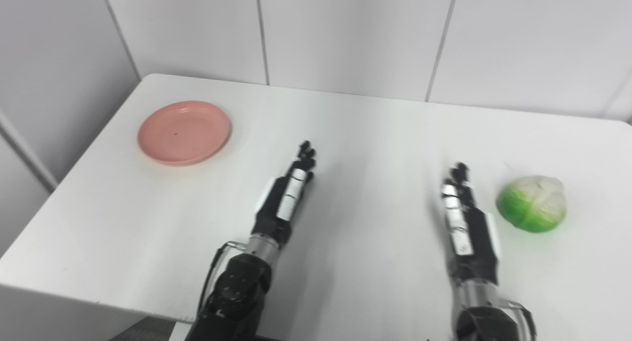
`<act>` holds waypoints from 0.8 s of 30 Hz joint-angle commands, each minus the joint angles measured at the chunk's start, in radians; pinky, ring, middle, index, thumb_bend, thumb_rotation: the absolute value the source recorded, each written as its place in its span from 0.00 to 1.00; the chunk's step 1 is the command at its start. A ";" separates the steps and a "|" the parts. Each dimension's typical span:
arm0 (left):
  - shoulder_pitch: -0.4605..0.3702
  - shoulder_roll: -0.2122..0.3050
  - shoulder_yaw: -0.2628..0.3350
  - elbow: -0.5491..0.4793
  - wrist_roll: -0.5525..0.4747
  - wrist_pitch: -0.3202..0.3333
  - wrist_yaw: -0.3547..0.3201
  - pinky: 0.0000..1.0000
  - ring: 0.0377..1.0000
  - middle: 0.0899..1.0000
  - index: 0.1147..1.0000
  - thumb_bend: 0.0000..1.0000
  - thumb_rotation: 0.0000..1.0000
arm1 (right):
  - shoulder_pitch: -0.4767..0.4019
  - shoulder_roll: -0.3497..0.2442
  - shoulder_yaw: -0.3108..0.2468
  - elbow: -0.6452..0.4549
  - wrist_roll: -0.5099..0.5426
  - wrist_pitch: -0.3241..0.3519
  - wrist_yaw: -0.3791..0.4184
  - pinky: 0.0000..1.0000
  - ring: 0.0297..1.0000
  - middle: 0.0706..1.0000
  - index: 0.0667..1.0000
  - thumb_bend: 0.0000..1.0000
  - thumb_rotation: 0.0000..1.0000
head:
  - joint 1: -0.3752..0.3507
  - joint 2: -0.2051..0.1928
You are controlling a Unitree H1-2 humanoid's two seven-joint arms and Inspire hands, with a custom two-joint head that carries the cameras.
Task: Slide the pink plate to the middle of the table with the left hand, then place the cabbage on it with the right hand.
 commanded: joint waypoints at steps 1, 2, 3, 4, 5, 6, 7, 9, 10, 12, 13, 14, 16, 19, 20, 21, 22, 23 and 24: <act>-0.039 -0.021 -0.006 0.032 0.022 -0.088 0.030 1.00 1.00 1.00 1.00 0.62 1.00 | -0.025 -0.007 -0.010 -0.003 0.006 -0.095 0.010 1.00 0.97 0.98 0.99 0.65 0.81 | -0.001 0.001; -0.043 -0.023 -0.006 0.048 0.033 -0.111 0.041 1.00 1.00 1.00 1.00 0.58 1.00 | -0.024 -0.008 -0.014 0.002 0.013 -0.107 0.013 1.00 0.96 0.97 0.98 0.65 0.80 | -0.015 -0.002; -0.046 -0.023 -0.006 0.059 0.040 -0.127 0.048 1.00 1.00 1.00 1.00 0.56 1.00 | -0.023 -0.008 -0.015 0.006 0.018 -0.115 0.016 1.00 0.96 0.97 0.98 0.66 0.79 | -0.019 -0.002; -0.047 -0.023 -0.006 0.064 0.044 -0.134 0.052 1.00 1.00 1.00 1.00 0.55 1.00 | -0.022 -0.009 -0.016 0.008 0.022 -0.117 0.019 1.00 0.96 0.97 0.98 0.66 0.79 | -0.022 -0.001; -0.048 -0.023 -0.006 0.068 0.046 -0.140 0.054 0.99 1.00 1.00 1.00 0.54 1.00 | -0.022 -0.009 -0.015 0.010 0.024 -0.120 0.020 1.00 0.96 0.97 0.98 0.66 0.79 | -0.022 -0.001; -0.041 -0.020 -0.004 0.056 0.035 -0.120 0.044 0.99 1.00 1.00 1.00 0.54 1.00 | -0.024 -0.009 -0.011 0.020 0.019 -0.114 0.018 1.00 0.96 0.97 0.98 0.66 0.79 | -0.063 0.003; -0.037 -0.017 -0.003 0.046 0.027 -0.104 0.037 1.00 1.00 1.00 1.00 0.60 1.00 | -0.025 -0.010 -0.008 0.028 0.015 -0.109 0.017 1.00 0.96 0.97 0.98 0.68 0.79 | -0.066 0.003; -0.030 -0.009 -0.001 0.028 0.020 -0.078 0.029 1.00 1.00 1.00 1.00 0.67 1.00 | -0.027 -0.005 -0.002 0.030 0.012 -0.096 0.014 1.00 0.97 0.98 0.98 0.69 0.79 | -0.091 0.004; -0.029 -0.007 0.000 0.025 0.020 -0.074 0.028 1.00 1.00 1.00 1.00 0.67 1.00 | -0.027 -0.003 0.000 0.027 0.011 -0.092 0.013 1.00 0.97 0.98 0.98 0.69 0.79 | -0.091 0.004; -0.027 0.000 0.006 0.013 0.003 -0.067 0.021 1.00 1.00 1.00 1.00 0.66 1.00 | -0.030 -0.004 0.014 0.020 -0.010 -0.105 0.015 1.00 0.97 0.99 0.99 0.65 0.80 | -0.146 0.013; -0.028 0.003 0.010 0.011 -0.007 -0.071 0.017 1.00 1.00 1.00 1.00 0.65 1.00 | -0.028 -0.004 0.021 0.010 -0.020 -0.109 0.016 1.00 0.97 0.99 1.00 0.63 0.80 | -0.165 0.016; -0.027 0.006 0.013 0.010 -0.014 -0.075 0.014 1.00 1.00 1.00 1.00 0.63 1.00 | -0.025 -0.002 0.027 0.002 -0.027 -0.110 0.014 1.00 0.98 0.99 1.00 0.60 0.82 | -0.179 0.017; -0.025 0.019 0.020 0.003 -0.034 -0.076 -0.002 1.00 1.00 1.00 1.00 0.62 1.00 | -0.019 0.009 0.038 -0.011 -0.053 -0.117 0.000 1.00 0.99 0.99 1.00 0.57 0.84 | -0.236 0.026; -0.017 0.046 0.026 -0.023 -0.057 -0.035 -0.032 1.00 1.00 1.00 1.00 0.66 1.00 | -0.023 0.033 0.048 -0.011 -0.067 -0.112 -0.016 1.00 0.99 0.99 1.00 0.60 0.83 | -0.293 0.035; -0.016 0.049 0.026 -0.028 -0.058 -0.028 -0.035 1.00 1.00 1.00 1.00 0.66 1.00 | -0.024 0.037 0.049 -0.010 -0.070 -0.111 -0.018 1.00 0.99 0.99 1.00 0.60 0.83 | -0.293 0.035; -0.015 0.051 0.027 -0.031 -0.058 -0.023 -0.037 1.00 1.00 1.00 1.00 0.66 1.00 | -0.024 0.039 0.048 -0.010 -0.072 -0.110 -0.019 1.00 0.99 0.99 1.00 0.61 0.83 | -0.293 0.035; -0.013 0.064 0.034 -0.043 -0.075 -0.012 -0.050 1.00 1.00 1.00 1.00 0.66 1.00 | -0.029 0.054 0.055 -0.008 -0.092 -0.098 -0.034 1.00 0.99 0.99 1.00 0.61 0.83 | -0.402 0.043; -0.011 0.074 0.040 -0.053 -0.088 -0.004 -0.060 1.00 1.00 1.00 1.00 0.62 1.00 | -0.033 0.065 0.059 -0.006 -0.107 -0.088 -0.045 1.00 0.99 1.00 1.00 0.62 0.82 | -0.402 0.043; -0.010 0.086 0.046 -0.059 -0.098 0.002 -0.070 1.00 1.00 1.00 1.00 0.60 1.00 | -0.038 0.078 0.063 0.002 -0.109 -0.091 -0.052 1.00 0.99 1.00 1.00 0.62 0.82 | -0.407 0.045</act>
